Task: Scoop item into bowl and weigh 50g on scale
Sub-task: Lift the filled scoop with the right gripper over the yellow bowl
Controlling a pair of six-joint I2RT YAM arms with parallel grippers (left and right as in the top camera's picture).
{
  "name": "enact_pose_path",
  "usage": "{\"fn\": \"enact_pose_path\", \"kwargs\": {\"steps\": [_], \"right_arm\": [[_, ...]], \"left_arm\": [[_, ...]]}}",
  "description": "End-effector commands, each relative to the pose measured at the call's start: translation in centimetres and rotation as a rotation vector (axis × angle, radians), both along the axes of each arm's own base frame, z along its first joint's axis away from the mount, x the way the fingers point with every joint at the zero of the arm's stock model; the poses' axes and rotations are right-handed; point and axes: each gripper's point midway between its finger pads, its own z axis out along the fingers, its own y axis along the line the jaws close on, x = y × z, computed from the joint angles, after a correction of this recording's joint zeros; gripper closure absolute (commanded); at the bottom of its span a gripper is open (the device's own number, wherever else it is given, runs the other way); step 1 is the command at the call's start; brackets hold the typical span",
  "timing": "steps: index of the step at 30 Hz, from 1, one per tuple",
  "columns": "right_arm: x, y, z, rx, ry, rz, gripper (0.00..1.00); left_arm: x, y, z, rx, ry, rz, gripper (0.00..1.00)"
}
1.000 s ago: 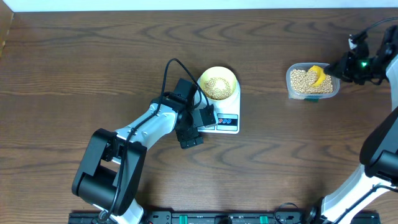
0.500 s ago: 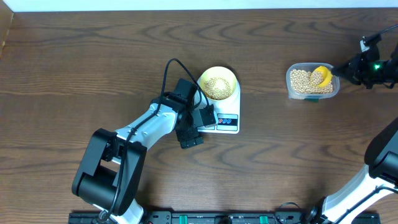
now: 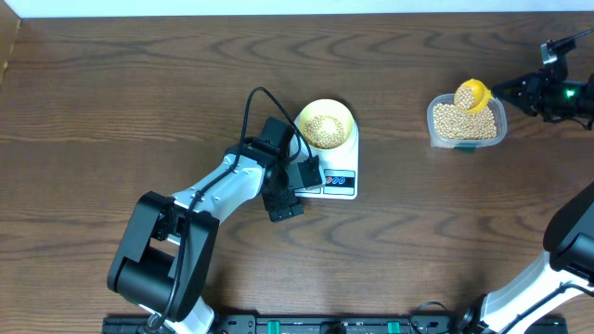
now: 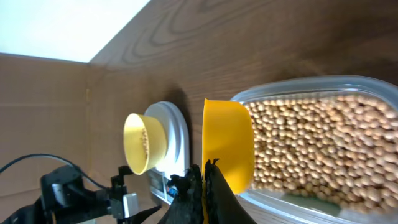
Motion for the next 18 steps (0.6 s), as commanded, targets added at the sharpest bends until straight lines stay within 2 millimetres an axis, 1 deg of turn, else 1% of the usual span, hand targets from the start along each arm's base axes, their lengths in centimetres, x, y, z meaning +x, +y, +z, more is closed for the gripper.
{"fn": "enact_pose_path", "kwargs": {"steps": [1, 3, 6, 10, 13, 18], "right_arm": [[0.4, 1.6, 2.6, 0.015, -0.092, 0.054, 0.99], [0.6, 2.3, 2.7, 0.011, -0.101, 0.071, 0.99], [1.2, 4.2, 2.8, 0.001, -0.130, 0.118, 0.99], [1.4, 6.2, 2.9, 0.000, -0.139, 0.164, 0.99], [1.7, 9.3, 3.1, -0.006, -0.169, 0.235, 0.99], [2.2, 13.1, 3.5, -0.009, -0.215, 0.312, 0.99]], "left_arm": [[-1.5, -0.1, -2.0, 0.014, 0.066, -0.044, 0.03], [-1.5, -0.1, -2.0, 0.014, 0.066, -0.044, 0.02], [-1.5, -0.1, -2.0, 0.014, 0.066, -0.044, 0.02], [-1.5, -0.1, -2.0, 0.014, 0.066, -0.044, 0.02], [-1.5, -0.1, -2.0, 0.014, 0.066, -0.044, 0.02], [-1.5, -0.1, -2.0, 0.014, 0.066, -0.044, 0.03]]}}
